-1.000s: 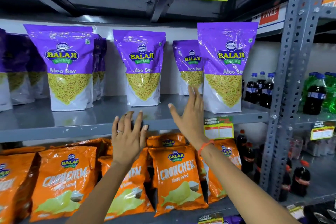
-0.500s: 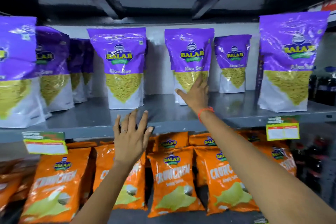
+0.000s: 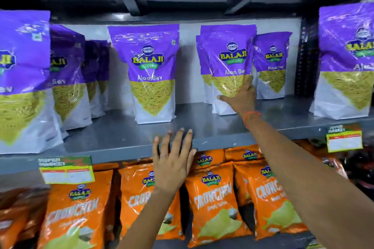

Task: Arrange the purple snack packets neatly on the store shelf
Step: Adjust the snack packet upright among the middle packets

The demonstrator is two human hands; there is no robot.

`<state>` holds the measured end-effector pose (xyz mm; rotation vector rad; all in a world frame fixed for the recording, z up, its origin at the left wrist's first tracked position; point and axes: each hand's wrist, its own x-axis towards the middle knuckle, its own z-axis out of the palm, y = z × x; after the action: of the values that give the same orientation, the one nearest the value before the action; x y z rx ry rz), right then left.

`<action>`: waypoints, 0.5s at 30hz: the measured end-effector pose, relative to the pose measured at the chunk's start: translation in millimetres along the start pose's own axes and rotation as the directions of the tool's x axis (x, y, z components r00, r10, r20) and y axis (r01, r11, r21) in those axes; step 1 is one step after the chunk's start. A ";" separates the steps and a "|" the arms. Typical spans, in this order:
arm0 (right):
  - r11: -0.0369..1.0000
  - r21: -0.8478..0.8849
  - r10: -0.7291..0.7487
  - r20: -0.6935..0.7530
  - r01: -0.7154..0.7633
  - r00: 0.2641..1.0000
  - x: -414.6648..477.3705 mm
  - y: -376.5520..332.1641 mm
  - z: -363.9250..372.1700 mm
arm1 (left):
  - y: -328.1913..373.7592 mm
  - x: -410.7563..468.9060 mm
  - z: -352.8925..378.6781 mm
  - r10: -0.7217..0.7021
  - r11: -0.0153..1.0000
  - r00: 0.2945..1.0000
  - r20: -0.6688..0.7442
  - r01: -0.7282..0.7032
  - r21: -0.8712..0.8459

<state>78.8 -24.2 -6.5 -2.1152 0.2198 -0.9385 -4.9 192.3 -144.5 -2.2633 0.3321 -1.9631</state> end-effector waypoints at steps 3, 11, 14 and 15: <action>1.000 0.023 0.009 0.003 -0.009 1.000 0.6 -0.1 -0.2 | 0.1 -0.6 4.7 -0.012 1.000 0.999 -0.031 0.012 -0.007; 1.000 0.014 0.009 0.010 -0.009 1.000 -11.6 -1.5 -12.3 | -0.1 -1.8 8.0 -0.035 0.999 0.999 0.010 0.035 -0.026; 0.999 -0.037 -0.009 0.018 0.009 1.000 -20.2 -1.7 -21.8 | 0.6 -1.3 4.3 -0.052 0.998 0.998 0.042 0.054 -0.036; 0.998 -0.055 -0.015 0.017 0.016 1.000 -22.9 -1.4 -25.3 | 0.6 -1.2 2.9 -0.053 0.998 0.997 0.055 0.055 -0.040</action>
<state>44.9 -28.4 -7.6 -2.1770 0.2228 -0.9335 -2.2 191.9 -146.2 -2.3702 0.3117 -1.9336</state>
